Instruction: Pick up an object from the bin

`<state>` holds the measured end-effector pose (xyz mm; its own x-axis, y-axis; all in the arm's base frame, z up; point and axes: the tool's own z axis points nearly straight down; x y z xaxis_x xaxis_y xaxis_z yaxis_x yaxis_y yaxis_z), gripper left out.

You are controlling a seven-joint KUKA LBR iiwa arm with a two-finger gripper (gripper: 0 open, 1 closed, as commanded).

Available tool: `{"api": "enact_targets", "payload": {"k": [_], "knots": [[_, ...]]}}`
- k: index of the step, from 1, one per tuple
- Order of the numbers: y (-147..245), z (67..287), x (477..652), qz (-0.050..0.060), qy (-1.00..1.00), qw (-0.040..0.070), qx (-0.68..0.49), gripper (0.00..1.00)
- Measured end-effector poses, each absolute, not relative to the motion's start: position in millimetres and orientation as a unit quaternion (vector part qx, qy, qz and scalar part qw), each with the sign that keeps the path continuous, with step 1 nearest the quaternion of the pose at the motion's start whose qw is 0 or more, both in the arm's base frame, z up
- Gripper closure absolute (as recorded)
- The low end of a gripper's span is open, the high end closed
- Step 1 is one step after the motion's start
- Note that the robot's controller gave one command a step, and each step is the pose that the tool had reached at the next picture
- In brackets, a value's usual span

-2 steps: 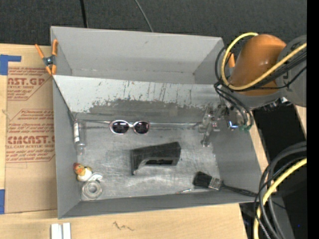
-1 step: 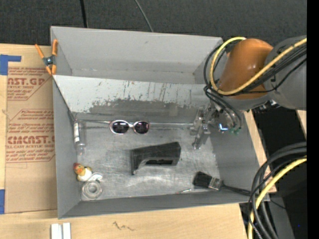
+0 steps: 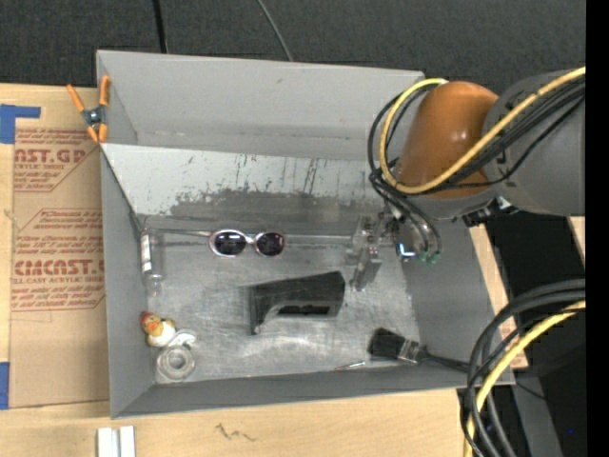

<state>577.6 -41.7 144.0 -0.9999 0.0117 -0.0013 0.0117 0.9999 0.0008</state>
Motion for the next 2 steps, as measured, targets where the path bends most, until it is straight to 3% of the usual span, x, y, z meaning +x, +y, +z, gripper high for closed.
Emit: {"api": "enact_targets", "payload": {"k": [1,2], "knots": [[-39.4,153.3,573.4,0.001,1.0,-0.002,0.005,1.0],[-24.7,124.0,550.1,0.0,0.999,-0.001,-0.036,0.0]]}}
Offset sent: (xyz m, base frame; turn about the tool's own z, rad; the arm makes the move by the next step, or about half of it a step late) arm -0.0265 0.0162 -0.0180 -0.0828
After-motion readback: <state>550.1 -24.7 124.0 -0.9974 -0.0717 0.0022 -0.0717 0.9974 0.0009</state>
